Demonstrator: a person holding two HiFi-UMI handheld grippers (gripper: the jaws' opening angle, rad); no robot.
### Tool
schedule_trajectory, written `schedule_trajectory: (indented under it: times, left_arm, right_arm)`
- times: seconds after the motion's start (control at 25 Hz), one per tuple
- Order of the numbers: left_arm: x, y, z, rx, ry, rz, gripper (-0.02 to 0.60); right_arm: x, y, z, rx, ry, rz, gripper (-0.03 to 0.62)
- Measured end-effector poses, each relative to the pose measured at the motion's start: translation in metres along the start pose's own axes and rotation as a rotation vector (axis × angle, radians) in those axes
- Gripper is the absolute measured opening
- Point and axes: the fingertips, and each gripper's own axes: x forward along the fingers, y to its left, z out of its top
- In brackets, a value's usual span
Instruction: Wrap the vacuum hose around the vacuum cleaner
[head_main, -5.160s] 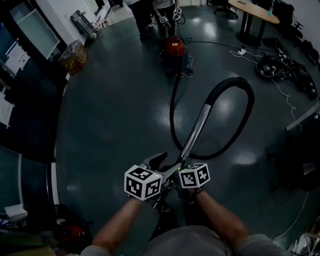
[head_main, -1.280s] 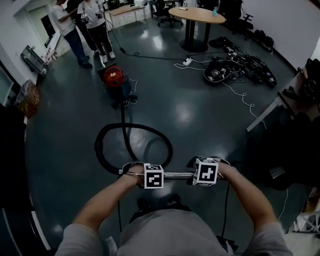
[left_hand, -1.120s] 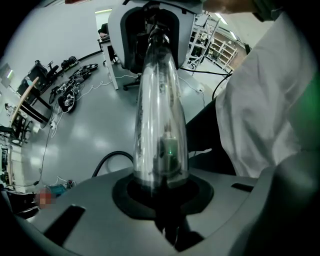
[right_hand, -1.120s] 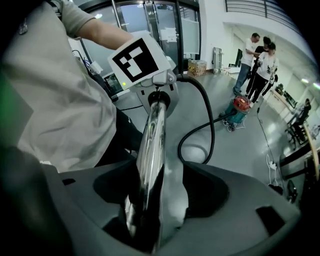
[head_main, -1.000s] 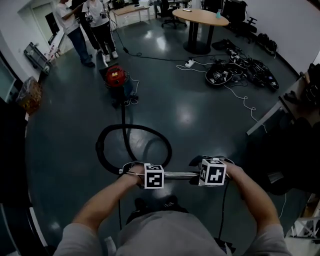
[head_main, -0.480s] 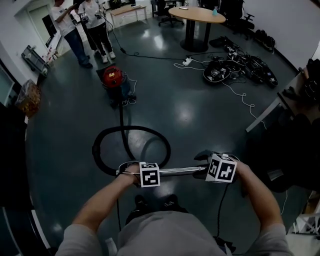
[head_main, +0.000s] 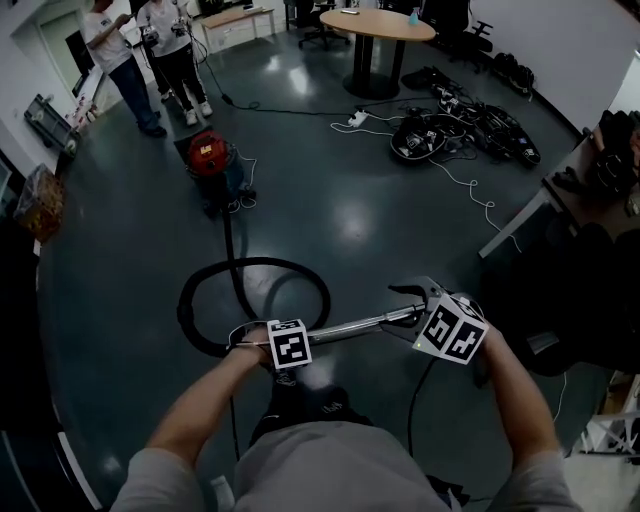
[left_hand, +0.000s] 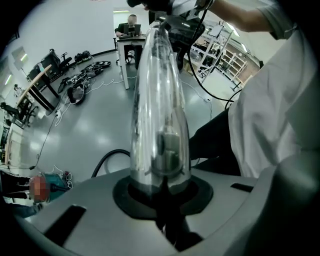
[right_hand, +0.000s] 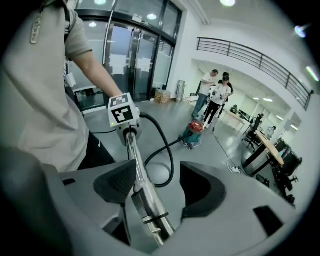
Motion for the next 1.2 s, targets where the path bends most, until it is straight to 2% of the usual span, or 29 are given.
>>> schedule_trajectory:
  times: [0.24,0.36,0.48,0.6,0.96,1.2]
  left_arm:
    - [-0.016,0.039,-0.002,-0.085,-0.072,0.001,0.064]
    - [-0.039,0.063,0.001,-0.122,-0.134,0.004,0.064]
    - [-0.043,0.087,-0.001,-0.147,-0.190,0.001,0.064]
    - [-0.046,0.111,-0.010,-0.221,-0.201,0.007,0.064]
    - [-0.083,0.167,-0.010,-0.388,-0.411,-0.060,0.064]
    - [-0.113,0.209,-0.016,-0.480,-0.527,0.002,0.064]
  right_arm:
    - [-0.003,-0.013,0.055,0.173,-0.157,-0.058,0.270]
    - [0.009,-0.015,0.078,0.221,-0.181,-0.080,0.217]
    - [0.032,-0.020,0.092,0.294,-0.207,-0.106,0.167]
    - [0.056,-0.030,0.100,0.372,-0.221,-0.140,0.074]
    - [0.135,-0.025,0.128,0.480,-0.183,-0.039,0.060]
    - [0.179,-0.028,0.143,0.556,-0.139,0.005,0.060]
